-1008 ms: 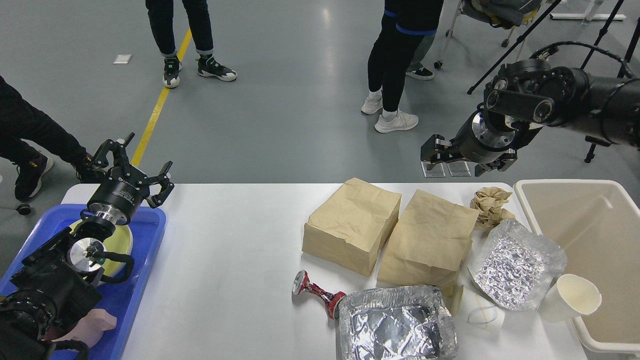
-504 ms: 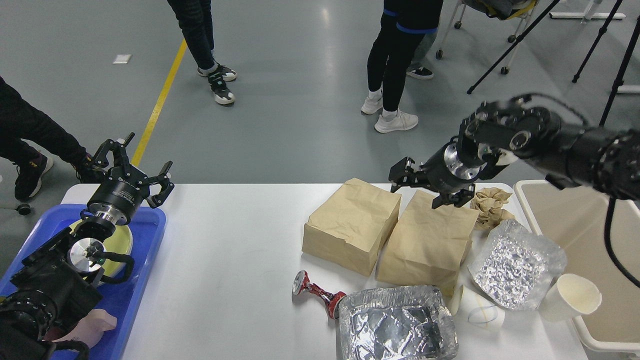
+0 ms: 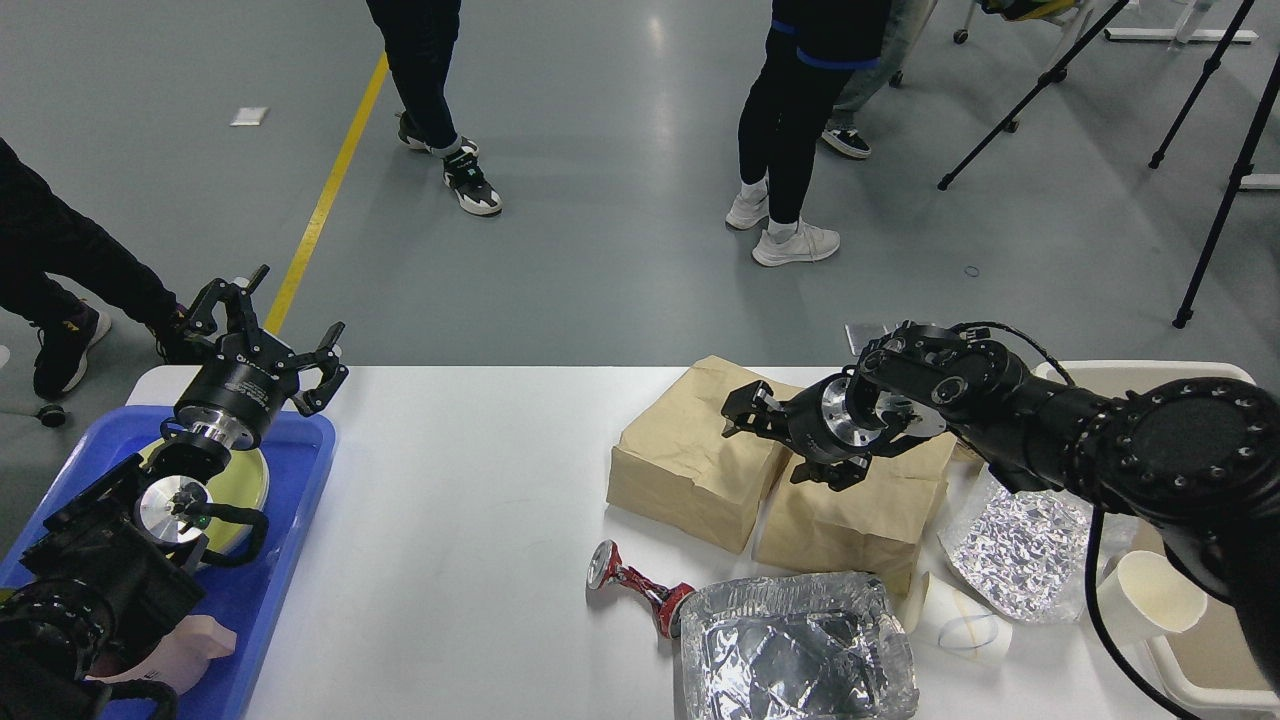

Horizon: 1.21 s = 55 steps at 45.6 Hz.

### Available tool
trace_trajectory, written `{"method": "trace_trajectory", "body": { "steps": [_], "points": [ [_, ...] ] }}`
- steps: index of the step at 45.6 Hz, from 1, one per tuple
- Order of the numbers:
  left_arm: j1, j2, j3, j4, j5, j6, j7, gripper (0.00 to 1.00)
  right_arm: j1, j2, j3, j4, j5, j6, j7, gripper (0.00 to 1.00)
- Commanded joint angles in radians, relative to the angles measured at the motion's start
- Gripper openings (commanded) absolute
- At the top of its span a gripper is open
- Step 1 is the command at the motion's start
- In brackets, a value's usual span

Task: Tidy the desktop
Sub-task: 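Move the right gripper over the nearer brown paper bag, then grasp the brown paper bag with the right gripper and lift it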

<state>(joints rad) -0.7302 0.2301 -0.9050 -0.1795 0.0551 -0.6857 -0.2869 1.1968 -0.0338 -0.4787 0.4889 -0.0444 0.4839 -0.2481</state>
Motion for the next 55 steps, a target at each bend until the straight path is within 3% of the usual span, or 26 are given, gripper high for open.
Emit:
{"method": "trace_trajectory", "body": {
  "steps": [1,4,11,18,23,34,47,55],
  "points": [
    [0.0,0.0,0.0,0.0,0.0,0.0,0.0,0.96,-0.008,0.012,-0.001,-0.001,-0.002,-0.06,0.001,0.98],
    [0.0,0.0,0.0,0.0,0.0,0.0,0.0,0.96,-0.016,0.018,-0.009,0.002,-0.002,-0.096,0.001,0.9],
    [0.0,0.0,0.0,0.0,0.0,0.0,0.0,0.96,-0.011,0.017,-0.017,0.016,-0.002,-0.11,0.0,0.32],
    [0.0,0.0,0.0,0.0,0.0,0.0,0.0,0.96,-0.011,0.015,-0.017,0.017,-0.002,-0.108,0.0,0.01],
    [0.0,0.0,0.0,0.0,0.0,0.0,0.0,0.96,0.007,0.015,-0.014,0.031,-0.002,-0.099,0.001,0.0],
    [0.0,0.0,0.0,0.0,0.0,0.0,0.0,0.96,0.086,-0.008,0.063,0.069,0.0,0.041,0.0,0.0],
    [0.0,0.0,0.0,0.0,0.0,0.0,0.0,0.96,0.227,-0.219,0.173,0.269,0.0,0.051,0.0,0.0],
    [0.0,0.0,0.0,0.0,0.0,0.0,0.0,0.96,0.365,-0.36,0.244,0.323,0.001,0.153,0.0,0.0]
  ]
}}
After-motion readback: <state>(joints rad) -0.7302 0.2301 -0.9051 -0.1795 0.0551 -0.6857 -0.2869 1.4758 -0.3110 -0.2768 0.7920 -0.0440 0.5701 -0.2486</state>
